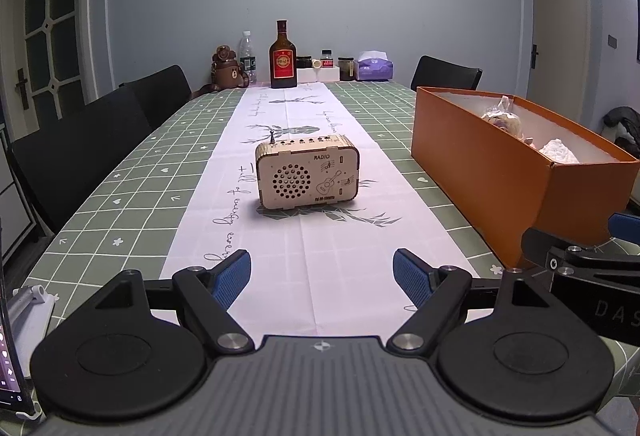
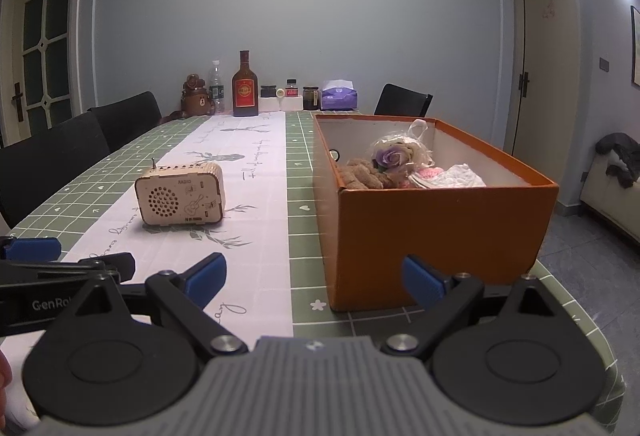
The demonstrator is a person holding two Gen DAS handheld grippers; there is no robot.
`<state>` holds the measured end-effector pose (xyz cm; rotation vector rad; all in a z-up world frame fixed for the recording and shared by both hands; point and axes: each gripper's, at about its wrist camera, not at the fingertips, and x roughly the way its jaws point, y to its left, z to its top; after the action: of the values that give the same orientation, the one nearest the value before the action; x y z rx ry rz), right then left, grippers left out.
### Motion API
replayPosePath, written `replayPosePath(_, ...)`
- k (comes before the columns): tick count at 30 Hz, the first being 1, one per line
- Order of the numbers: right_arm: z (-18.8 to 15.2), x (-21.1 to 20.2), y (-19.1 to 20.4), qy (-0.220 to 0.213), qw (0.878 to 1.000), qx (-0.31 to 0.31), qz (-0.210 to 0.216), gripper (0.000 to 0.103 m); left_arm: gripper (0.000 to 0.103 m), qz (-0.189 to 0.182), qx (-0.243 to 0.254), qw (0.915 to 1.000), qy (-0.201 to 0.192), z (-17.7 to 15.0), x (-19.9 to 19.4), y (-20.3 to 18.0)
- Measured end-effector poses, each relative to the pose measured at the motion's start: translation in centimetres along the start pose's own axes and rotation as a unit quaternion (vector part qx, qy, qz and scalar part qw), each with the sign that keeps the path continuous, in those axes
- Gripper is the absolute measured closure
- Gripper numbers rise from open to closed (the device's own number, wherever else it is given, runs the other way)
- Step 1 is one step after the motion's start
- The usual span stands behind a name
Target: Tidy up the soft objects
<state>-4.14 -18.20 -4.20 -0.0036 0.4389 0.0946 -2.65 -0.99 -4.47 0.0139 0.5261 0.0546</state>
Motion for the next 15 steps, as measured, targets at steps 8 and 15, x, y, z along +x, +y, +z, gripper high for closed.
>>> replayPosePath(8,-0.14,-0.26,0.27,-0.007,1.0,-0.006,-0.001,0.009,0.008,0.002,-0.003,1.0,-0.002,0.03,-0.09,0.16)
replayPosePath(15,-0.37,-0.2,0.32,-0.005,1.0,-0.004,-0.001,0.009,0.008,0.001,-0.002,1.0,-0.001,-0.04,-0.15,0.07)
